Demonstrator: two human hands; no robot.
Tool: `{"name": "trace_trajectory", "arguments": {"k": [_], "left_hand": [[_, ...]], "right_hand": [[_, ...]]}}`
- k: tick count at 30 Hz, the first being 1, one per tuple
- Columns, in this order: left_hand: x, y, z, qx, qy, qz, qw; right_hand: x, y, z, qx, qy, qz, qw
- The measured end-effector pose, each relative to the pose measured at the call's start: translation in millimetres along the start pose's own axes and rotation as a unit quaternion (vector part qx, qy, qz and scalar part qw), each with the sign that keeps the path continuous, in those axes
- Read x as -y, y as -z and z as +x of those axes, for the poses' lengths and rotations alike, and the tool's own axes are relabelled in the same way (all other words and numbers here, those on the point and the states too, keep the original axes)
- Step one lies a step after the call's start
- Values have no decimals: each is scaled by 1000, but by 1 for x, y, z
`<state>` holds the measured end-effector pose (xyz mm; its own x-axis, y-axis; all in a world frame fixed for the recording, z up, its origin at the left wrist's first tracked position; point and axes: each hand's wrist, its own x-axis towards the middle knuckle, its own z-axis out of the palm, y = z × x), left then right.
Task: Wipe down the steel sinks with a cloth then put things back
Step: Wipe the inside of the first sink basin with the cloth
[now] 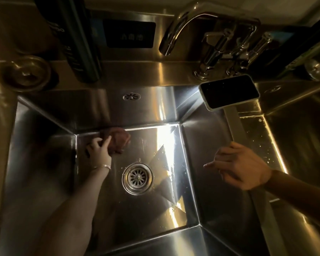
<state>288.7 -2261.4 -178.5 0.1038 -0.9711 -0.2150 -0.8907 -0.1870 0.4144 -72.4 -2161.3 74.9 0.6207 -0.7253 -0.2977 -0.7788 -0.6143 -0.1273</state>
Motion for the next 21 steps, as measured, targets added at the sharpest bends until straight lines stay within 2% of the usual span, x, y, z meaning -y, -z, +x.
{"name": "trace_trajectory", "arguments": {"k": [4, 6, 9, 13, 16, 17, 19, 21], "left_hand": [[-75, -39, -29, 65, -131, -17, 989], [-108, -58, -39, 118, -187, 23, 975], [-139, -82, -61, 196, -276, 110, 934], [-134, -98, -118, 295, -349, 89, 885], [-110, -102, -151, 325, -448, 126, 824], [-109, -101, -148, 321, -458, 128, 819], [-123, -99, -126, 284, -418, 113, 855], [-147, -92, -90, 239, -308, 84, 917]], "right_hand": [[-1, -1, -1, -7, -3, 2, 1000], [-3, -1, -3, -9, -5, 3, 1000], [-2, -1, -1, -9, -7, -4, 1000], [0, 1, -1, 5, -7, 3, 1000], [0, 3, -2, 6, -12, -12, 1000], [0, 3, -2, 7, -15, -11, 1000], [0, 2, -2, 6, -15, -8, 1000], [-2, 1, -2, 8, -9, -5, 1000]]}}
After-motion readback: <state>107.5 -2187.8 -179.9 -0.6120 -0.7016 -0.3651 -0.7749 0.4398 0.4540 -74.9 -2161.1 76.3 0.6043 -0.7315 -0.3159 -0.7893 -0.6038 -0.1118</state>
